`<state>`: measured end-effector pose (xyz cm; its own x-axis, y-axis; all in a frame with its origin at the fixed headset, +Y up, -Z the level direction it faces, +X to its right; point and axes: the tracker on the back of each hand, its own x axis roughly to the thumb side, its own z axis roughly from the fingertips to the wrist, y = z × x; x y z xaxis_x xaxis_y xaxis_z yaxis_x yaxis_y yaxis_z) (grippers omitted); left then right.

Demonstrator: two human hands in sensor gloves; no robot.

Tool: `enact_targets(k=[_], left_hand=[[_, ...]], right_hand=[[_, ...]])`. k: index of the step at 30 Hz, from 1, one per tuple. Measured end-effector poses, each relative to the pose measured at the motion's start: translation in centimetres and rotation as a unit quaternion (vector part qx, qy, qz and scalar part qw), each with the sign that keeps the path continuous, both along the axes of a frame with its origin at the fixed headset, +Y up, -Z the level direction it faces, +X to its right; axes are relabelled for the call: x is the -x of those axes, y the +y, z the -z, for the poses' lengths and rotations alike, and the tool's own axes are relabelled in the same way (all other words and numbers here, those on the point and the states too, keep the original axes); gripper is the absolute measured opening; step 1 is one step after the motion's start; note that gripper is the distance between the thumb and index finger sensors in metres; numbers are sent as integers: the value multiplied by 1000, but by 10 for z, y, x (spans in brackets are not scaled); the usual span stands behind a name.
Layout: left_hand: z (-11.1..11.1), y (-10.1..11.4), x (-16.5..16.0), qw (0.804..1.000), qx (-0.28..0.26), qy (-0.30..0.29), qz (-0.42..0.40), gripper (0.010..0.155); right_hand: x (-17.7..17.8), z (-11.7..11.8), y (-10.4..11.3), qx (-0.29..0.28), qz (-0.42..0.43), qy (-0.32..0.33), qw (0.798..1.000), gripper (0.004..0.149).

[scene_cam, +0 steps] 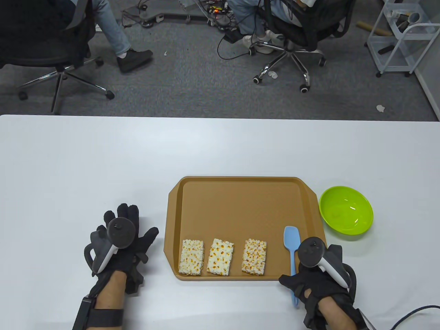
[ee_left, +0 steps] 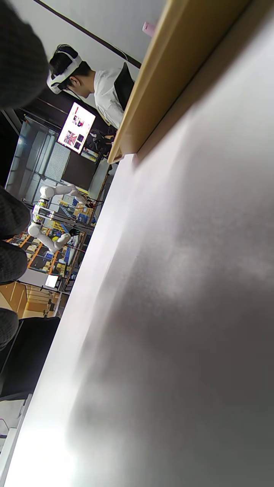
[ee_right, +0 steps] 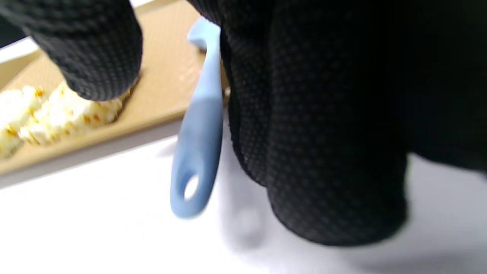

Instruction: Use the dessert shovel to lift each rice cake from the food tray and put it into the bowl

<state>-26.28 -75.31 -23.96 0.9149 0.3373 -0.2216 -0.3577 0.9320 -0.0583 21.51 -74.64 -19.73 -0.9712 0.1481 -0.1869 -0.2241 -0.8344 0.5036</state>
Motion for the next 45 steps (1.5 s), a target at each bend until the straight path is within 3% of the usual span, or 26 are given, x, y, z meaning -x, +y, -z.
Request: enact_targets(k=[5, 11, 14, 19, 20, 22, 25, 29, 33, 36, 39, 41, 45], left_hand=[[0, 0, 0, 1000, 1, -2, -2, 89], [0, -2, -1, 1000, 11, -7, -6, 90], [0, -2, -2, 1000, 13, -9, -6, 90], [0, -3, -3, 1000, 19, -12, -12, 90], [0, -4, -3, 1000, 20, -13, -13, 90], [0, -4, -4, 1000, 22, -15, -14, 90], [0, -4, -4, 999, 27, -21, -20, 91], [-1, -1, -3, 997, 23, -18, -66, 95], [-9, 10, -2, 995, 4, 58, -79, 104], [-11, 10, -10, 987, 17, 105, -118, 105], [-6, 0, -26, 976, 88, 104, -171, 104], [-2, -5, -37, 977, 137, 91, -133, 102], [5, -8, -58, 987, 113, 86, -74, 91]], right_hand=[[9, 2, -9, -2, -46, 15, 999, 83], [9, 4, -9, -9, -33, 15, 999, 77], [0, 4, 2, -32, -13, 7, 999, 75], [-32, 7, 29, -151, 68, -71, 984, 63], [-42, 7, 36, -220, 96, -105, 965, 61], [-50, 8, 41, -300, 115, -129, 938, 60], [-58, 7, 44, -351, 136, -139, 916, 57], [-58, 8, 41, -362, 196, -137, 901, 56], [-61, 13, 38, -370, 203, -124, 898, 57], [-64, 16, 36, -376, 201, -120, 896, 57], [-64, 17, 35, -373, 209, -108, 897, 57], [-62, 17, 35, -371, 206, -106, 899, 57], [-57, 16, 38, -367, 202, -87, 904, 57]])
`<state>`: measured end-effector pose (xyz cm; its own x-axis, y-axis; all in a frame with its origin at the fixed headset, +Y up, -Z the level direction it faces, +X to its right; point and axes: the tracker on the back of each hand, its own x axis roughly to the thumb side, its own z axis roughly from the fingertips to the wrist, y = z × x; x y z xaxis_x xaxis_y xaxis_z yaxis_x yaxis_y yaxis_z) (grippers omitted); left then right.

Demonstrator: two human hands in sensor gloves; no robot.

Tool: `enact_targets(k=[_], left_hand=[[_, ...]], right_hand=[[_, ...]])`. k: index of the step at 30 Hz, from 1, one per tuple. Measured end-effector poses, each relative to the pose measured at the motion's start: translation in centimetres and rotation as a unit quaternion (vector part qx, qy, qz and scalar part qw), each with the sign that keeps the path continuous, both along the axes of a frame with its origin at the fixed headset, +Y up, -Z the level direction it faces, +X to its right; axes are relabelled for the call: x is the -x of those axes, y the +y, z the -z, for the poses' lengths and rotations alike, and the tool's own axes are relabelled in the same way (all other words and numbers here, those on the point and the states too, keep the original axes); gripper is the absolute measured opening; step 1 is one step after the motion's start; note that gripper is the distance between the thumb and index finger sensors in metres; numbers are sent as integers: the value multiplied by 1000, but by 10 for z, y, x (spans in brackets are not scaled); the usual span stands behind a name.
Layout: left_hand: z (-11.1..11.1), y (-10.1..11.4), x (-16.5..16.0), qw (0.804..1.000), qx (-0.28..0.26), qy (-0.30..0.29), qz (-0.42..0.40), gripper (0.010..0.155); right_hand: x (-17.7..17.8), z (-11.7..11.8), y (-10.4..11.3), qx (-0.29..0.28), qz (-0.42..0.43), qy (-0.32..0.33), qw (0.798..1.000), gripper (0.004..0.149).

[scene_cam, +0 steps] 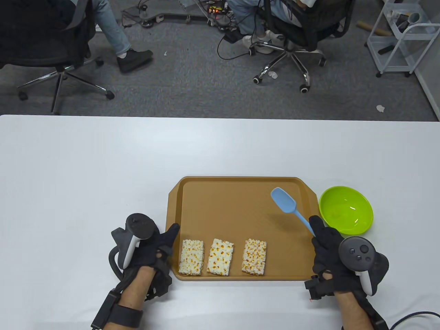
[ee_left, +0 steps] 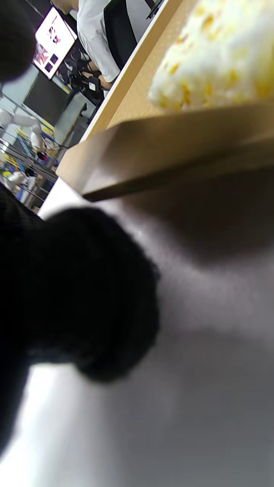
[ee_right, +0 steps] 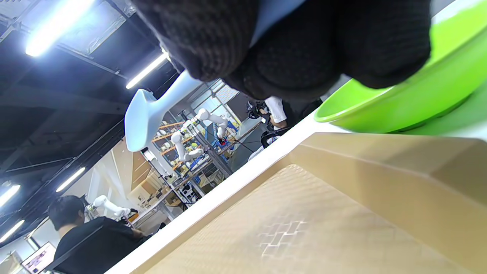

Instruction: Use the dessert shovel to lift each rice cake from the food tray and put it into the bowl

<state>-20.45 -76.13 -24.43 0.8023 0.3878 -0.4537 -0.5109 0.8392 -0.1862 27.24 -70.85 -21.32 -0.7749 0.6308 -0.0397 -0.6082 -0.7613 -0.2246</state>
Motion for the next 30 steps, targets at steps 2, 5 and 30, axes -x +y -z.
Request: enact_targets(k=[2, 5, 30], left_hand=[[1, -3, -9, 1000, -2, -4, 4, 85], [2, -3, -18, 998, -1, -11, 55, 78], [-3, -19, -5, 999, -18, 26, -35, 68]], right_hand=[[0, 2, 4, -3, -3, 14, 1000, 57], [-1, 11, 9, 6, -19, 43, 999, 57], [-10, 22, -38, 257, -100, 208, 939, 57]])
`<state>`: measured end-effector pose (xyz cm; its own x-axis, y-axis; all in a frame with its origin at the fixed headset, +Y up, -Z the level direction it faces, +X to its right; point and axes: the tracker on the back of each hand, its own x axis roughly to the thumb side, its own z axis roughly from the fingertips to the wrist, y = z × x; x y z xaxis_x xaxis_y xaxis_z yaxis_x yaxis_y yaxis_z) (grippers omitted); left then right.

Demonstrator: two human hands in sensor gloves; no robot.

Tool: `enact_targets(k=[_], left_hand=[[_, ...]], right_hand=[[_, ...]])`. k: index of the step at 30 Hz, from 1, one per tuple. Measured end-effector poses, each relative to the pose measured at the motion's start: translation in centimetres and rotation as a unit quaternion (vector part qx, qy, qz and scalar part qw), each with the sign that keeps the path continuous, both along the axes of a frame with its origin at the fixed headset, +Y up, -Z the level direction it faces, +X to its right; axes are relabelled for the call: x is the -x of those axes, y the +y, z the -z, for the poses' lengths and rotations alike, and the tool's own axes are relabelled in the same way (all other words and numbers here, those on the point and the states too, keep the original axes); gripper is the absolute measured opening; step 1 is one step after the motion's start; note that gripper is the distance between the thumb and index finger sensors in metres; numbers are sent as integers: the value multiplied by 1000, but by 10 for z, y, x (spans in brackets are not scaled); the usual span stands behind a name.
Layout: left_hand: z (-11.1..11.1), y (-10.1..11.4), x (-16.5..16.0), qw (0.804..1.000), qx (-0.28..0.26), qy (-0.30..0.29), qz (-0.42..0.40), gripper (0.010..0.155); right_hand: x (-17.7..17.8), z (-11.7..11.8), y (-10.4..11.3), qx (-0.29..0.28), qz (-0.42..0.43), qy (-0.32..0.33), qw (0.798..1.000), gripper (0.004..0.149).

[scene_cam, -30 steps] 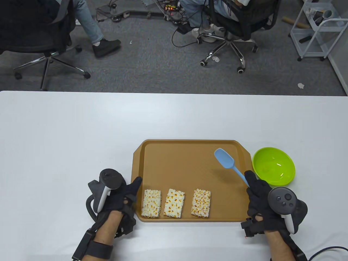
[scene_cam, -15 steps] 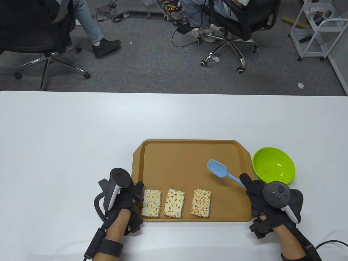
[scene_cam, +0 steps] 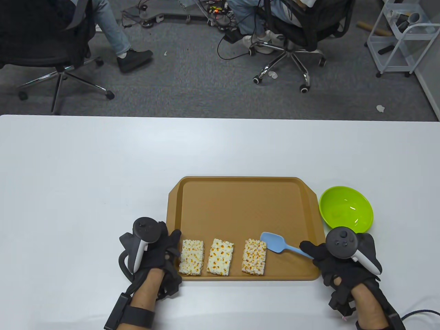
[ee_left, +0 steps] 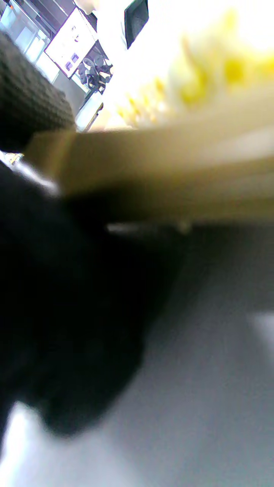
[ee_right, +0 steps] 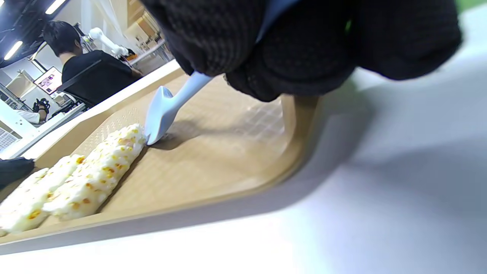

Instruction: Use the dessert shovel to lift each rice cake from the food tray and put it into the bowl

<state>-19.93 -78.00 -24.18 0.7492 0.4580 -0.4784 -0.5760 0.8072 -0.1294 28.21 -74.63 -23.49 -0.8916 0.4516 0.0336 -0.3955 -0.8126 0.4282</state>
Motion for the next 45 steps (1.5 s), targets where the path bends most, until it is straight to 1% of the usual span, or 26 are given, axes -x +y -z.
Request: enact_targets(k=[2, 3, 8, 9, 13, 18, 20, 22, 24, 26, 28, 30, 34, 36, 38, 40, 42, 45], left_hand=[[0, 0, 0, 1000, 0, -1, -1, 68], [0, 0, 0, 1000, -1, 0, -2, 68], [0, 0, 1, 1000, 1, 1, -10, 67], [0, -1, 1, 1000, 2, 1, -12, 67], [-1, -1, 2, 1000, 0, 4, -16, 67], [-1, -2, 2, 1000, -1, 3, -16, 67], [0, -2, 2, 1000, -1, 2, -15, 67], [1, -2, 3, 1000, 2, -1, -18, 67], [0, -2, 4, 1000, 3, 0, -27, 67], [0, -3, 5, 999, 3, 2, -33, 67], [1, -3, 5, 999, 5, 0, -35, 67], [1, -3, 6, 999, 8, -5, -37, 67], [0, -4, 7, 999, 7, -3, -48, 67], [0, -3, 7, 999, 9, -6, -50, 67], [0, -4, 7, 999, 9, -7, -52, 67], [-1, -5, 8, 998, 6, -6, -56, 66], [0, -4, 8, 998, 8, -9, -58, 66], [0, -5, 8, 998, 8, -10, -61, 67]], right_hand=[[2, 0, -5, 41, 14, 24, 999, 57], [6, -2, -7, 51, 25, 29, 998, 56], [32, -9, -13, 57, 30, 63, 996, 57], [37, -10, -14, 52, 38, 68, 996, 57], [51, -14, -21, 71, 68, 87, 991, 58], [61, -17, -23, 53, 79, 83, 992, 57], [62, -17, -24, 57, 79, 81, 992, 58], [60, -16, -27, 73, 90, 84, 990, 59], [57, -14, -28, 69, 108, 76, 989, 58], [52, -11, -30, 86, 138, 65, 985, 58], [47, -9, -26, 87, 152, 62, 983, 58], [39, -8, -20, 74, 171, 48, 981, 58], [20, -5, -5, 45, 232, 2, 972, 58], [10, -4, 2, 23, 248, -23, 968, 58], [-2, -3, 8, -5, 264, -71, 962, 57], [-18, -3, 12, -33, 288, -129, 948, 57], [-33, -2, 17, -49, 287, -160, 943, 56], [-55, -4, 24, -86, 266, -213, 936, 56]])
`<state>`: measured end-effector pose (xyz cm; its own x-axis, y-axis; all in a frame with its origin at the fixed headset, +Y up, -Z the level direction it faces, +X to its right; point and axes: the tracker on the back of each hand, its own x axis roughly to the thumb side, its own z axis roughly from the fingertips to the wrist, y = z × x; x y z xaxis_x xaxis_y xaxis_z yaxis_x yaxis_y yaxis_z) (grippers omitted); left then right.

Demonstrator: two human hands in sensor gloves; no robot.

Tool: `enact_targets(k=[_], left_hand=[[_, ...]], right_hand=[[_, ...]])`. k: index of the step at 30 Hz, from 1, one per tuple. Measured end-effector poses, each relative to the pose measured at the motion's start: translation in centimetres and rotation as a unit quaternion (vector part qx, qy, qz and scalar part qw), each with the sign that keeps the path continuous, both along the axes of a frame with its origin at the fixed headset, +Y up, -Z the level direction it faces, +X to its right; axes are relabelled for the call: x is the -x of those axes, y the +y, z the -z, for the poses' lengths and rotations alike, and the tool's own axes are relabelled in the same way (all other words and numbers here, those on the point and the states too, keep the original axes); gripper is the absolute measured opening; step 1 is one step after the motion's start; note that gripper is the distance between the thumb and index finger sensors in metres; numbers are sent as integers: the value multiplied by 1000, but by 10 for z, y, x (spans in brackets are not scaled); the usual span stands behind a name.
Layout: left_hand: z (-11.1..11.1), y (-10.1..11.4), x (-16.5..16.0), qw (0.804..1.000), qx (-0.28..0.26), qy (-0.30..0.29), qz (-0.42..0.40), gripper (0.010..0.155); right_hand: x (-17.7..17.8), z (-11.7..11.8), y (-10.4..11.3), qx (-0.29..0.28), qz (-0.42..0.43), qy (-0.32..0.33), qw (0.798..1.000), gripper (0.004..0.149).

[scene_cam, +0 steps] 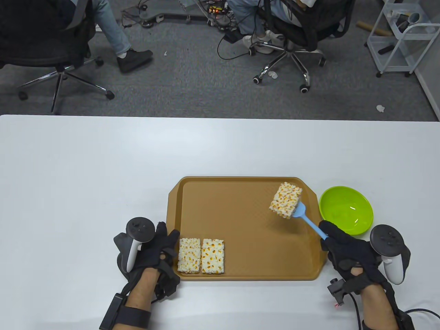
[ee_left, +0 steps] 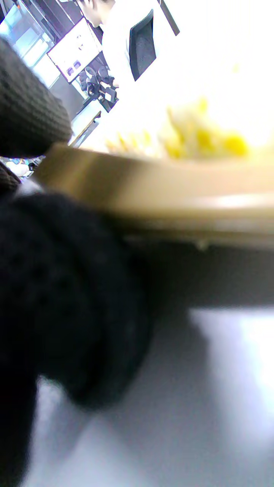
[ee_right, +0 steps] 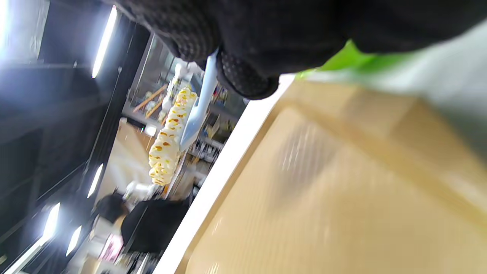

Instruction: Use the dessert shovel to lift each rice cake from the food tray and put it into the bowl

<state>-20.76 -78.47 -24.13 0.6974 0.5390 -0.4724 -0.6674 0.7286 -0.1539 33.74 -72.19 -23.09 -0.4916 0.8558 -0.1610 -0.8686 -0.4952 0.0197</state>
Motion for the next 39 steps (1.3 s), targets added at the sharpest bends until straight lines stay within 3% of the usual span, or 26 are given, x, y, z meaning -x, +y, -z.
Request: enact_targets(k=[5, 15, 24, 27, 29, 32, 34, 36, 39], left_hand=[[0, 0, 0, 1000, 0, -2, -1, 66], [0, -1, 1, 1000, 0, -2, -7, 66], [0, -1, 1, 1000, 0, -3, -10, 66], [0, -2, 2, 1000, 0, -4, -14, 66], [0, -2, 2, 1000, 0, -4, -16, 66], [0, -2, 2, 1000, 0, -4, -17, 66], [-1, -2, 3, 1000, -2, -3, -18, 65], [0, -2, 2, 1000, -4, -6, -13, 66], [-1, -2, 3, 1000, -4, -6, -10, 66]], right_hand=[[-32, -3, 0, 26, 22, -89, 995, 56], [-72, -12, -6, 90, 47, -183, 978, 55], [-75, -17, -13, 165, 12, -224, 961, 54], [-70, -18, -9, 154, -5, -230, 961, 53], [-64, -19, -2, 134, -62, -243, 959, 52], [-49, -22, 13, 92, -198, -271, 938, 48], [-35, -24, 23, 62, -285, -287, 912, 46], [-25, -26, 28, 44, -333, -293, 895, 45], [-13, -28, 37, 10, -417, -313, 853, 45]])
